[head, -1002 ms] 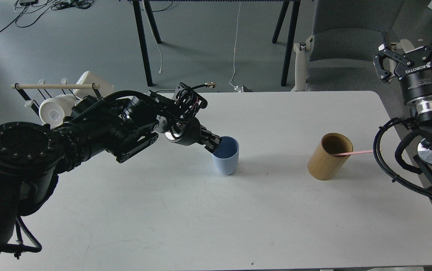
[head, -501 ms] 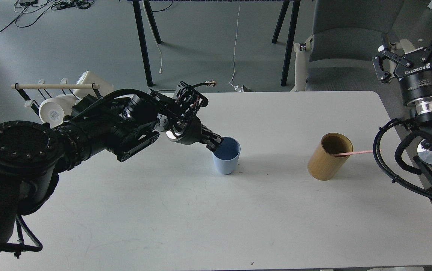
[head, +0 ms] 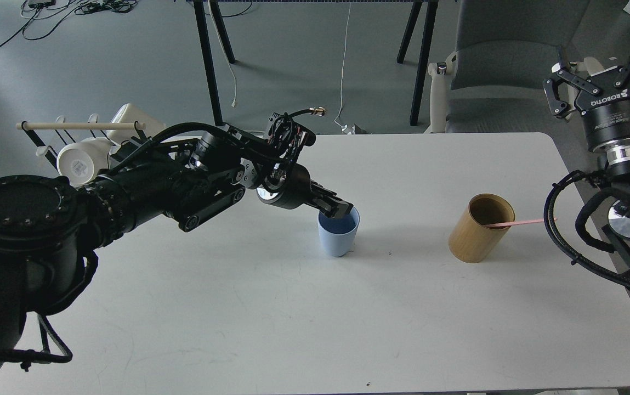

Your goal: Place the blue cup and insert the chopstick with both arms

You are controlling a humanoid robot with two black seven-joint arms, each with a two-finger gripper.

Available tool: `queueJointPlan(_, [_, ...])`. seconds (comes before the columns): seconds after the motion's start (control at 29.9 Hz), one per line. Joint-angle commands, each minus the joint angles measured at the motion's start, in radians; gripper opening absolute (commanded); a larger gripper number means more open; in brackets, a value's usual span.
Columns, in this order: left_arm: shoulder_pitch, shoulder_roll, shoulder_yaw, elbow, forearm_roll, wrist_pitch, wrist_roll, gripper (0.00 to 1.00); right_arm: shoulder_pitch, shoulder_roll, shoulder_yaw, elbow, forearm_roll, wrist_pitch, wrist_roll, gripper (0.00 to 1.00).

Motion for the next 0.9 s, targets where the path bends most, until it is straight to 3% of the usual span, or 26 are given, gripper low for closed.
queueJointPlan(0.0, [0.0, 0.002, -0.001, 0.0, -0.001, 0.0, 0.0, 0.55, 0.0, 0.001, 0.0, 0.0, 0.0, 0.0, 0.0, 0.95])
queueJointPlan(0.2, [-0.001, 0.012, -0.005, 0.0, -0.024, 0.0, 0.0, 0.57, 0.0, 0.001, 0.0, 0.0, 0.0, 0.0, 0.0, 0.95])
queueJointPlan(0.37, [-0.003, 0.067, -0.091, -0.014, -0.145, -0.028, 0.0, 0.74, 0.006, 0.0, 0.001, 0.005, -0.002, 0.0, 0.0, 0.95])
queueJointPlan(0.47, [0.002, 0.129, -0.224, -0.049, -0.269, -0.056, 0.0, 0.84, 0.026, -0.008, 0.001, 0.018, -0.017, 0.0, 0.0, 0.95])
queueJointPlan(0.6, [0.038, 0.225, -0.398, -0.123, -0.393, -0.056, 0.0, 0.87, 0.081, -0.057, 0.001, 0.026, -0.077, 0.0, 0.0, 0.95])
queueJointPlan(0.7, [0.109, 0.293, -0.557, -0.185, -0.492, -0.056, 0.0, 0.88, 0.114, -0.145, 0.004, 0.058, -0.21, 0.0, 0.0, 0.95])
queueJointPlan(0.87, [0.298, 0.402, -0.89, -0.366, -0.659, -0.056, 0.0, 0.89, 0.086, -0.334, 0.009, 0.251, -0.428, -0.034, 0.0, 0.95])
